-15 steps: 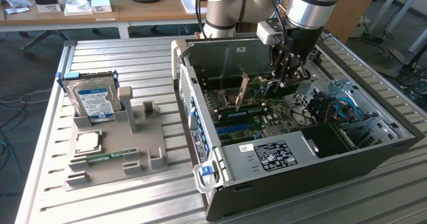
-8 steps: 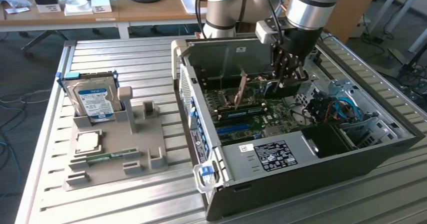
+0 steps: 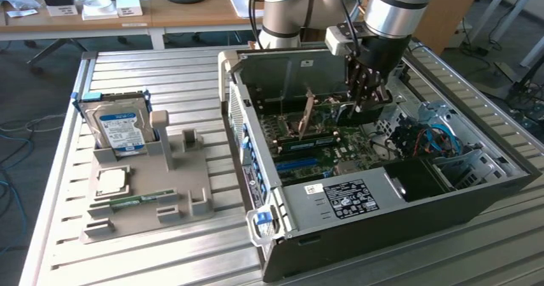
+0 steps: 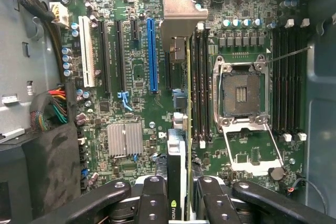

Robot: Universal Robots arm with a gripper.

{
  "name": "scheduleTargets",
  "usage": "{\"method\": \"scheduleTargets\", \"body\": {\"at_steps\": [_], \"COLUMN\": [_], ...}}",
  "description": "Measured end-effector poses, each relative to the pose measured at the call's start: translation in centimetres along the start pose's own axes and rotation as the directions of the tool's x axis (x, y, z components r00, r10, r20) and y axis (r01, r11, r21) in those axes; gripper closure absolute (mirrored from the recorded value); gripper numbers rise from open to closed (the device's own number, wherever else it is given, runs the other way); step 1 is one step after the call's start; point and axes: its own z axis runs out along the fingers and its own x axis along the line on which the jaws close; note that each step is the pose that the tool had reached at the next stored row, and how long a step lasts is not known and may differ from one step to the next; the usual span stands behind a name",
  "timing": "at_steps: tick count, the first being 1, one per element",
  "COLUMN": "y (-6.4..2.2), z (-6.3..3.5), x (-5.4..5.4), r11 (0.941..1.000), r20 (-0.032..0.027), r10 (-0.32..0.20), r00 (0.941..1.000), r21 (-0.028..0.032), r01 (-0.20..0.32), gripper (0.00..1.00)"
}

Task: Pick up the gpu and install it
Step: 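Insert the gpu into the slot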

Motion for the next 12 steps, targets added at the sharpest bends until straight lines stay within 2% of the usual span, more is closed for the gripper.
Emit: {"method": "scheduleTargets", "body": {"at_steps": [4, 5, 6, 9, 12], "y": [0.00, 0.01, 0.01, 0.01, 0.00], "z": [0.00, 0.00, 0.00, 0.00, 0.03], "x": [0.00, 0.00, 0.00, 0.00, 0.00], "r11": [1.0000, 1.0000, 1.0000, 0.9997, 0.9997], "r20": [-0.0002, -0.0004, -0.0006, -0.0033, -0.0040], "r10": [0.000, 0.000, 0.000, 0.001, -0.001], "r00": [1.0000, 1.0000, 1.0000, 1.0000, 1.0000], "r21": [-0.0002, -0.0019, -0.0050, -0.0232, -0.0264], "r01": [0.000, 0.000, 0.000, -0.001, 0.000], "gripper": [0.73, 0.73, 0.73, 0.73, 0.73]}}
